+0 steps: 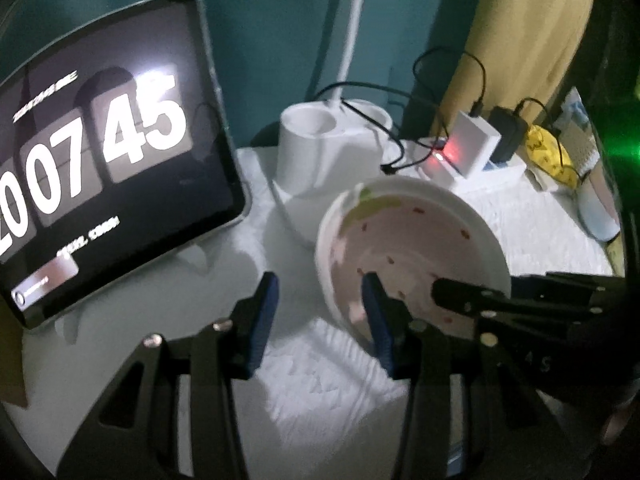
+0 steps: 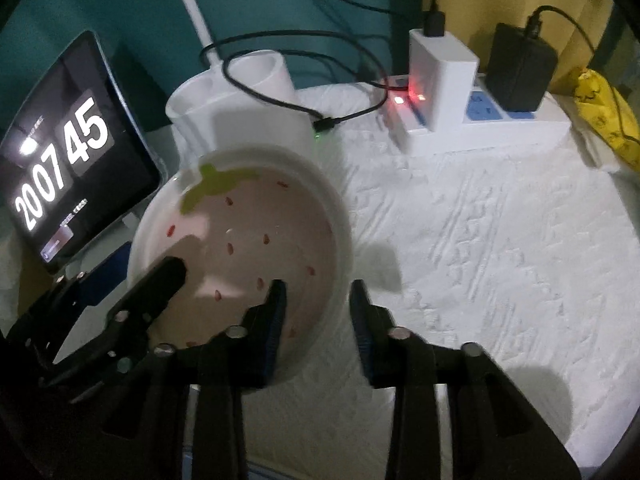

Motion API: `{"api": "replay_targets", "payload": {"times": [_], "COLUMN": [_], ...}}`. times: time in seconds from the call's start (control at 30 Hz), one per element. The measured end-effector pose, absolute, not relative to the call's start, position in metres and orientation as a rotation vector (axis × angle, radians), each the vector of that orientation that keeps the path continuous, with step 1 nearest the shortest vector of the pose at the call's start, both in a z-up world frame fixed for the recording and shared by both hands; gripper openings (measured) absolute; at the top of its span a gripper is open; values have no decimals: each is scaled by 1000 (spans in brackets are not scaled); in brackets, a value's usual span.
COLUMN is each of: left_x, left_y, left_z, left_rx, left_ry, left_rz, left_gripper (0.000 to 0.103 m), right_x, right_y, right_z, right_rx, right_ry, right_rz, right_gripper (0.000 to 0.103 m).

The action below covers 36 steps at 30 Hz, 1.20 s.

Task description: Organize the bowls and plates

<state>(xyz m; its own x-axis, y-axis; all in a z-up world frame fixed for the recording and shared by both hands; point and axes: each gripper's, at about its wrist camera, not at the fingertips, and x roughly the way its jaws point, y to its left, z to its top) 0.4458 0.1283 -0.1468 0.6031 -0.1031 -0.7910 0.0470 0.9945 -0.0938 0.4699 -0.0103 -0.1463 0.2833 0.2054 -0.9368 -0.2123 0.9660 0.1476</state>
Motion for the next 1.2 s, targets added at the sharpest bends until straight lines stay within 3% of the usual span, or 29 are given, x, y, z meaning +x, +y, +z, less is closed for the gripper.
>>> {"api": "replay_targets", "payload": {"times": [0.03,0.07,0.23,0.8,1.2], "left_x": [446,446,441,355,289], "left_y": [126,124,119,84,4], "left_z": [-148,-148,-143,-49,-30], "left_rx": [-62,-56,-22,-27,-47], "left_ry": [920,924,903,727,719], "left_rz": [-108,-115,-95,-127,-227], "left_gripper": [28,23,17,17,17], "right_x": [470,469,466,397,327], "right_y": [-9,-7,-9,-55,-145], "right_z": [-146,-145,-140,-37,-8], "right_rx": [-20,-26,-26,-7,14], "right_ry": [1247,1237,1225,1043,1013], "right_rz": [278,280,278,324,282], "right_gripper": [22,20,15,15,15]}}
